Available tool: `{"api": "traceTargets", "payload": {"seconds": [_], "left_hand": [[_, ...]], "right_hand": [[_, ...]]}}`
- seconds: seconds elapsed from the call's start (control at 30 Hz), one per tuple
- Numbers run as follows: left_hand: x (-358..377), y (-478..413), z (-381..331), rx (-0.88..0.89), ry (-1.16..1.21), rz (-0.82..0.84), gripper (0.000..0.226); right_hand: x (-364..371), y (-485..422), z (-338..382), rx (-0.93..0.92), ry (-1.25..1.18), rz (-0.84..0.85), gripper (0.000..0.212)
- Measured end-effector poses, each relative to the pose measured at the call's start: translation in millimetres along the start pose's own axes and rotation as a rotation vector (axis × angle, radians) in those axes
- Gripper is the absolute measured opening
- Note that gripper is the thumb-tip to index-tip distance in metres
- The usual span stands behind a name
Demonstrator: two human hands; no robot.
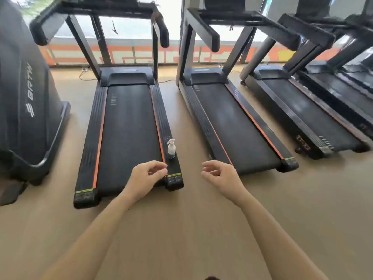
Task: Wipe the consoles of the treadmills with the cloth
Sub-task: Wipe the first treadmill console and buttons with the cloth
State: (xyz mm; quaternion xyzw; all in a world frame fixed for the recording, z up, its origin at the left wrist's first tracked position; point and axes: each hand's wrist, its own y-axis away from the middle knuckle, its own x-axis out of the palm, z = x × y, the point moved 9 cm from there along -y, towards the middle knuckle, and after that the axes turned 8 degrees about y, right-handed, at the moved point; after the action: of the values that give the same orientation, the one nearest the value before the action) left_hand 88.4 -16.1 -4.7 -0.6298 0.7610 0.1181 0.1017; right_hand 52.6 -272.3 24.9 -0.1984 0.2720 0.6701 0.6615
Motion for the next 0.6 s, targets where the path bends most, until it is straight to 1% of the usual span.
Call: {"api": "traceTargets", "payload": {"seconds": [0.13, 0.3, 0.43, 0.53, 0.6], "left_hand": [[1, 10, 60, -0.148, 0.034, 0.015, 0.013], [4, -4, 115, -0.250, -0.005, 0.061, 0.010], [-2, -57, 142, -0.302, -0.070, 0.107, 0.014], [-9, -115, 156, -0.341, -0.144, 0.145, 0.010], [-17, -158, 156, -0.358, -0.191, 0.166, 0.011]], "right_hand": [[51, 2, -32, 0.121, -0.006, 0.097, 0.020], [102, -26, -64, 0.196, 0.051, 0.216, 0.022], [128, -89, -78, 0.218, 0.058, 0.254, 0.020], [139, -157, -82, 0.219, 0.032, 0.246, 0.018], [145, -207, -77, 0.211, 0.039, 0.272, 0.019]]}}
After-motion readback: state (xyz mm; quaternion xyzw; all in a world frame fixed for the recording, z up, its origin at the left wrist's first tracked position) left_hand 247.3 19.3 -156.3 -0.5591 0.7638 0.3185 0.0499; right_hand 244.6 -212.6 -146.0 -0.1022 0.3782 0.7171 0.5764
